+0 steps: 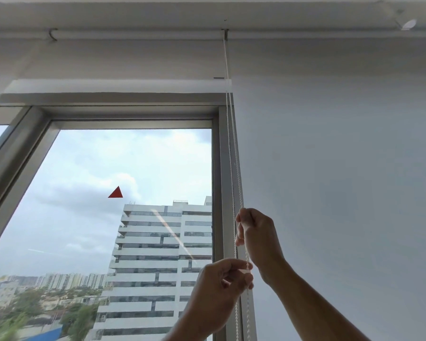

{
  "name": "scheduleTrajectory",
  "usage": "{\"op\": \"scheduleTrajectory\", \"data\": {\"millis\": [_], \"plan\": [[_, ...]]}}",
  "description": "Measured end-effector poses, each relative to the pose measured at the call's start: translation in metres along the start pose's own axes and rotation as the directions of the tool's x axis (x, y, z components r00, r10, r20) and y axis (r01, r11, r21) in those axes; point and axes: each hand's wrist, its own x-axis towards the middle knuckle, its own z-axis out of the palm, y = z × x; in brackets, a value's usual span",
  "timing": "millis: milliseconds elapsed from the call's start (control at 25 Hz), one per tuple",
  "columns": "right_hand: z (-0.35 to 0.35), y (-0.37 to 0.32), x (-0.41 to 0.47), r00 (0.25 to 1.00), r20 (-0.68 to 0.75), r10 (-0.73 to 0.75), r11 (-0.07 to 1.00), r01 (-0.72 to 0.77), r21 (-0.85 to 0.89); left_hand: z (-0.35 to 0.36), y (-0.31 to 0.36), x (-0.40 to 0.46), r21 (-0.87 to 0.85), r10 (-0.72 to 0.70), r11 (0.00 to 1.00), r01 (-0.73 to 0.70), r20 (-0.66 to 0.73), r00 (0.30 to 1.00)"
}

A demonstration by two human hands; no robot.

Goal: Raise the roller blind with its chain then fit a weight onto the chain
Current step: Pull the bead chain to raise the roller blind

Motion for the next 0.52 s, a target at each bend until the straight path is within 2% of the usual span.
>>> {"op": "scheduleTrajectory", "data": {"millis": [360,520], "plan": [[0.002,0.044,-0.048,0.99,0.053,0.128,0.992,-0.127,-0.013,0.014,-0.031,-0.019,-0.067,-0.049,0.997,0.048,-0.007,0.999],[-0.003,0.075,-0.076,0.983,0.064,0.173,0.984,-0.175,0.021,0.026,-0.049,-0.04,-0.071,-0.118,0.991,0.116,-0.013,0.993]]}}
